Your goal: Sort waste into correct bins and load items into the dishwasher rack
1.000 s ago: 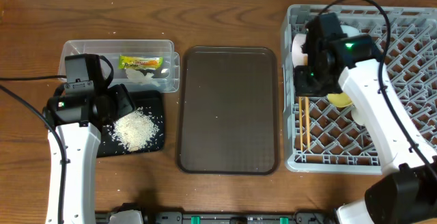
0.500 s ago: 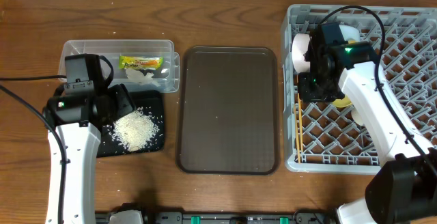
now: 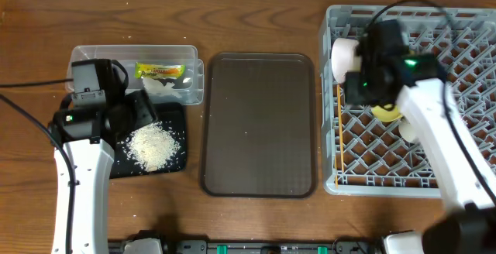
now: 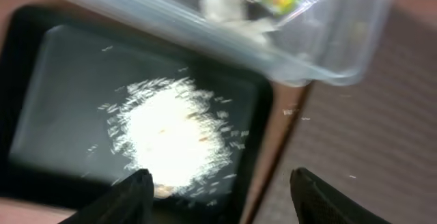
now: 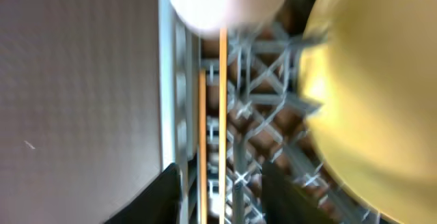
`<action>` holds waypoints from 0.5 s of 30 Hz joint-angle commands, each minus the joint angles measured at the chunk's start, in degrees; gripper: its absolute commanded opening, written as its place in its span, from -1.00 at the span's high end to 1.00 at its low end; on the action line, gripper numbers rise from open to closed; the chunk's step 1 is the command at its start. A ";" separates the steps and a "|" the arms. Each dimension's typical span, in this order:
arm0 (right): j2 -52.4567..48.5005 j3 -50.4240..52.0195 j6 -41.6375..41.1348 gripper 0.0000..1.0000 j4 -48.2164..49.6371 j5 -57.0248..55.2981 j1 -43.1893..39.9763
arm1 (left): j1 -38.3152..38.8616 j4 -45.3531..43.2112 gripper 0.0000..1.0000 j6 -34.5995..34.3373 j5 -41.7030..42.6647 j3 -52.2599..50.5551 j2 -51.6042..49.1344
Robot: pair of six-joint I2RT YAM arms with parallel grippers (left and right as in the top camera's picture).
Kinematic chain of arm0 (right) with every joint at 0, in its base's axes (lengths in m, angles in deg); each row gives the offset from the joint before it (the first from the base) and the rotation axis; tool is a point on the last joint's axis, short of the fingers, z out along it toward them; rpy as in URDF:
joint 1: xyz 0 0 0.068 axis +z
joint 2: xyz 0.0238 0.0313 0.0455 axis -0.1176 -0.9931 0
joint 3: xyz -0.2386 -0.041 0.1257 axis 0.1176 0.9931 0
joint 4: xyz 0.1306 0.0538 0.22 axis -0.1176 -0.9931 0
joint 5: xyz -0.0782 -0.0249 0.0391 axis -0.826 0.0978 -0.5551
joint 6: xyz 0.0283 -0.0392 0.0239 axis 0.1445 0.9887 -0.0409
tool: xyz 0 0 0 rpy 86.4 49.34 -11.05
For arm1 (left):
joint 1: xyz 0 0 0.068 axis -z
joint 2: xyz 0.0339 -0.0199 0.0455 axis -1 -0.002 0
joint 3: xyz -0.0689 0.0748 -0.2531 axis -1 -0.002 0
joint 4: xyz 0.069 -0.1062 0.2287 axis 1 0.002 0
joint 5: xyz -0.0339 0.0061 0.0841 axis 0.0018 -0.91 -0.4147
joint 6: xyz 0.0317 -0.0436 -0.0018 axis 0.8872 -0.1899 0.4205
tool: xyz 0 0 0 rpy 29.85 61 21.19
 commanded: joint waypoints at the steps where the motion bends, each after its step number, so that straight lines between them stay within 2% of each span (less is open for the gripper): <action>1: 5.84 -0.20 0.74 0.13 2.38 1.42 -3.39 | 2.38 -2.01 -0.35 5.55 6.75 -0.17 0.09; 3: 7.50 -0.20 1.75 0.03 3.23 2.38 -5.42 | 4.83 -2.91 -0.35 7.28 6.62 -0.17 0.09; 5: 8.63 -0.20 1.84 -0.22 2.82 2.38 -7.54 | 7.21 -2.78 -0.35 7.52 4.44 -0.20 0.09; 10: 10.19 -0.17 4.13 -0.70 -1.27 4.74 -11.50 | 9.66 2.91 -0.36 6.99 -2.12 -0.20 0.09; 15: 12.07 0.26 4.11 -0.98 -4.63 4.50 -11.56 | 9.20 9.64 -0.35 6.84 -2.54 -0.20 0.48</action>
